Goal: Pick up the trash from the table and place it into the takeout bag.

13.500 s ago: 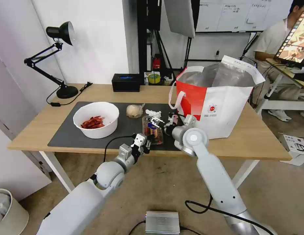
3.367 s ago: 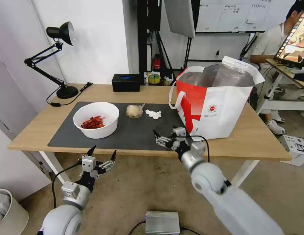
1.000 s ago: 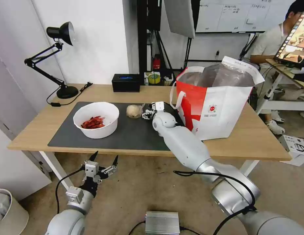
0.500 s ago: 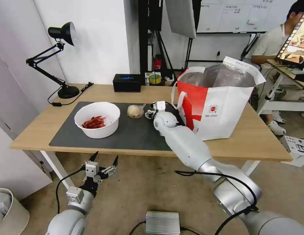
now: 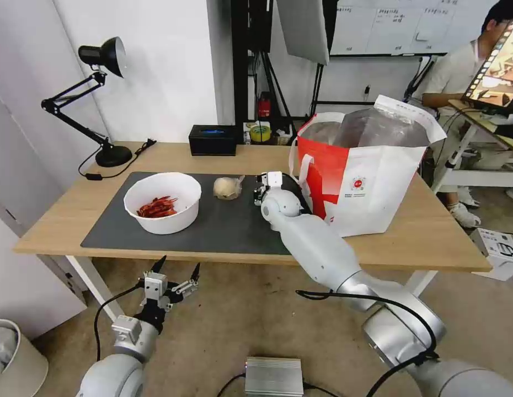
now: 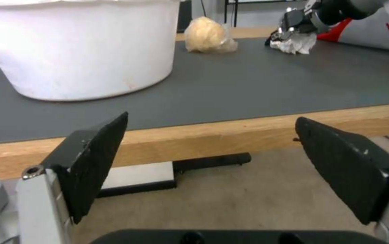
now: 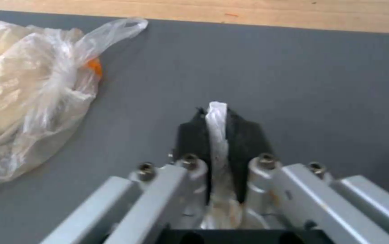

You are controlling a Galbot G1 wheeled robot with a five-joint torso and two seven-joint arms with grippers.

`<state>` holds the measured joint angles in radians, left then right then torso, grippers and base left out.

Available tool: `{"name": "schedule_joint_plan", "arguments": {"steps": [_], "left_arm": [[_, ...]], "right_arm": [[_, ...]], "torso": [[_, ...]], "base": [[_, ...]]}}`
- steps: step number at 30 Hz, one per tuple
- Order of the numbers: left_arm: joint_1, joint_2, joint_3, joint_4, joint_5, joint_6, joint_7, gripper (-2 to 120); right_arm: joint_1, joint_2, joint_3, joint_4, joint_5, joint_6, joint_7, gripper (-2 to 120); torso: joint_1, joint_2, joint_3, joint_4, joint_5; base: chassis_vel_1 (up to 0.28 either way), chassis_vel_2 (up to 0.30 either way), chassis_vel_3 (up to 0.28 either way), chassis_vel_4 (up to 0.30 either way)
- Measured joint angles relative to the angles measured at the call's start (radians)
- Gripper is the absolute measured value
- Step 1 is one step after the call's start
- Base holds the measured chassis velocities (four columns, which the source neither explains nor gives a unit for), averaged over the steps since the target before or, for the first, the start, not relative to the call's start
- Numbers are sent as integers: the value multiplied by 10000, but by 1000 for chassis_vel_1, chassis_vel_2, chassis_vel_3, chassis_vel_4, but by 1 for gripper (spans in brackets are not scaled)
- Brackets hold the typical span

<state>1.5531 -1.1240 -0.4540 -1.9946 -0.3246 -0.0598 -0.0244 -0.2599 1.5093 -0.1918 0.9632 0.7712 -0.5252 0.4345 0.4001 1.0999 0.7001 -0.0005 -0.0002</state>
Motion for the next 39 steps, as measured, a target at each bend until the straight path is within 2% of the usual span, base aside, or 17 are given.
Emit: {"name": "schedule_joint_plan", "arguments": {"steps": [2, 6, 11, 15, 18, 21, 22, 26, 34, 39], "left_arm": [[-2, -10, 23, 10, 13, 0, 0, 100], [-11, -34, 49, 32, 31, 0, -6, 100], [-21, -46, 54, 35, 35, -2, -12, 100], [19, -72, -23, 0, 35, -17, -27, 100], [54, -81, -57, -22, 35, -40, -32, 100], [130, -101, -117, -91, 34, -87, -35, 100], [130, -101, -117, -91, 34, -87, -35, 100], [157, -122, -122, -131, 34, -88, -39, 100], [254, -138, -141, -186, 64, -74, -42, 100], [274, -140, -134, -192, 95, -57, -47, 100]], "right_arm": [[-26, -21, -7, 81, 53, 138, -87, 0], [-113, -136, -35, 474, 262, 283, -269, 0], [-223, -392, -86, 1088, 501, 322, -359, 0], [-588, -1151, -251, 2769, 1121, 269, -296, 0], [-718, -1431, -278, 3440, 1350, 210, -248, 0], [-1065, -2269, -229, 5592, 1883, 87, -6, 0], [-1065, -2269, -229, 5592, 1883, 87, -6, 0], [-1001, -2979, 121, 7187, 2059, 76, 225, 0], [-266, -3851, 1006, 8178, 2421, -120, 534, 0], [482, -4968, 1482, 8049, 2244, -287, 429, 0]], "torso": [[-1, 0, 1, 1, 0], [1, -3, 3, 11, 4], [1, -2, 2, 9, 3], [1, -3, 1, 6, 3], [0, -3, 0, 6, 4], [-1, -1, -1, 6, 4], [-1, -1, -1, 6, 4], [-2, 0, -1, 5, 3], [-2, 0, -2, 6, 3], [-2, 1, -2, 5, 3]], "base": [[0, 0, 0, 0], [0, 0, 0, 0], [0, 0, 0, 0], [0, 0, 0, 0], [0, 0, 0, 0], [0, 0, 0, 0], [0, 0, 0, 0], [0, 0, 0, 0], [0, 0, 0, 0], [0, 0, 0, 0]]}}
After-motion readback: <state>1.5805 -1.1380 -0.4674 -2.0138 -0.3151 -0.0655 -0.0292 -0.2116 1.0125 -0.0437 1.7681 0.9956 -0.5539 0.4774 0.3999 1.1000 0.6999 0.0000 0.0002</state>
